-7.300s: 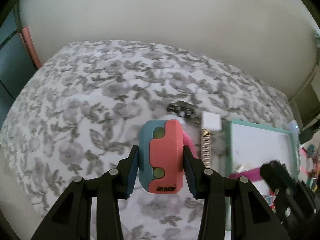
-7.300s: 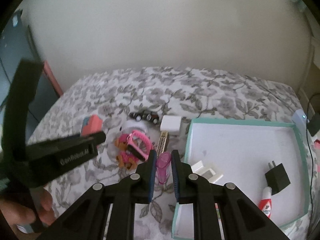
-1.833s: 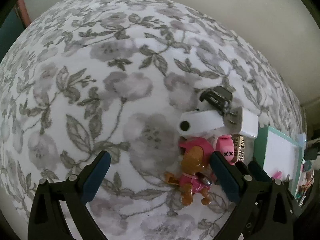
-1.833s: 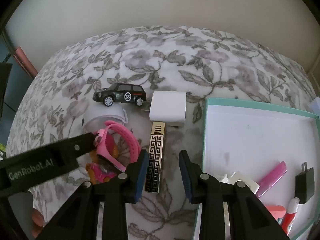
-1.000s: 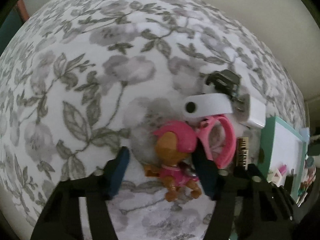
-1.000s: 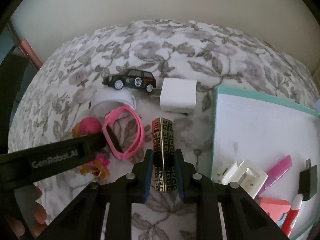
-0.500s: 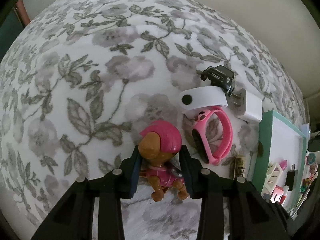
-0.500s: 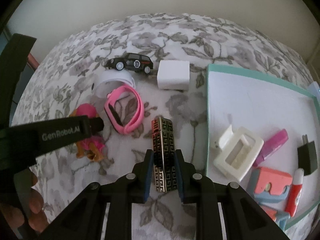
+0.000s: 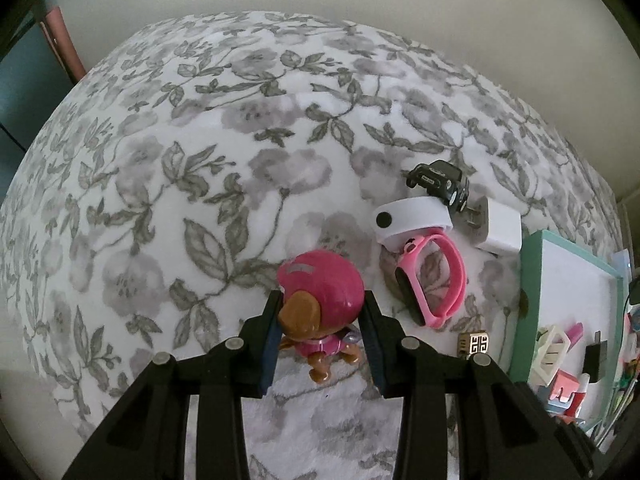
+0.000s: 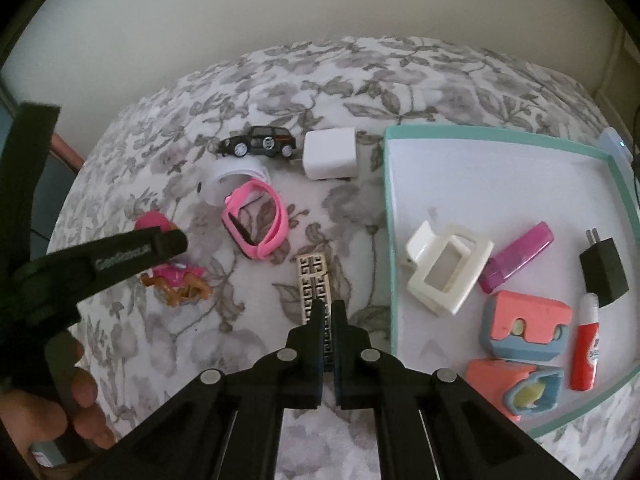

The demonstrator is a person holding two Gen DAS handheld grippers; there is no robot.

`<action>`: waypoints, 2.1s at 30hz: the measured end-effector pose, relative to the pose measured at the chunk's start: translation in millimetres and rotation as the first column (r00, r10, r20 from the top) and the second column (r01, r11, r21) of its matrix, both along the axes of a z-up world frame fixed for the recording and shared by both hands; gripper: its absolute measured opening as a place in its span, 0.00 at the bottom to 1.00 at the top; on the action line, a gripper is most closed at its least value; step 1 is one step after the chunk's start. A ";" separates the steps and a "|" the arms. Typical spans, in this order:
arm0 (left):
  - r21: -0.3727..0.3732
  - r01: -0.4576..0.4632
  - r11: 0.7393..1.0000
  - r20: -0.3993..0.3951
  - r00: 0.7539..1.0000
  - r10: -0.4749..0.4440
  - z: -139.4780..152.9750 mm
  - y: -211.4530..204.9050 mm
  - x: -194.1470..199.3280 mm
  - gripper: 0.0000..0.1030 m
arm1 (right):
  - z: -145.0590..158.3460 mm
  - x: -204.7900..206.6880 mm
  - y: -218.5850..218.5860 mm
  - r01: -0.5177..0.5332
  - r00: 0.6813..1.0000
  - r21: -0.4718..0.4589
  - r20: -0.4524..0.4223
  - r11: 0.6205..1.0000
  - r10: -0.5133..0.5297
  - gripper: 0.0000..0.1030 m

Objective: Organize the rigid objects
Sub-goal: 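Lift the gold bar with the right gripper while the left gripper lifts the pink doll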

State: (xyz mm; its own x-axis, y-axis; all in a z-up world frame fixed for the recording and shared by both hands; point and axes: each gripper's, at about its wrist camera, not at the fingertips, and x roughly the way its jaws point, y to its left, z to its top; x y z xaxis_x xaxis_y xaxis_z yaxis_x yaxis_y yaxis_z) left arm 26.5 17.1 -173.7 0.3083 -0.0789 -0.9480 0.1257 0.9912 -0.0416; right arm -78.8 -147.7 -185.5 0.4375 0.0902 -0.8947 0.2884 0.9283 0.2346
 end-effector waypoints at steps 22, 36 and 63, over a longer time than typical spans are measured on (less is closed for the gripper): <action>0.022 0.016 1.000 -0.086 0.996 -0.014 -39.9 -17.1 15.2 0.38 | -10.3 10.4 -7.5 -0.017 1.000 0.034 -0.004 0.999 0.017 0.24; 0.062 0.033 0.997 -0.087 0.996 -0.028 -54.4 -26.8 17.8 0.40 | -25.9 21.5 12.2 -0.095 0.994 -0.029 -0.053 0.995 0.093 0.32; -0.062 0.026 0.998 0.029 0.999 -0.025 1.5 -14.6 21.4 0.39 | -8.1 18.1 9.3 -0.052 0.999 -0.026 -0.013 0.998 0.052 0.22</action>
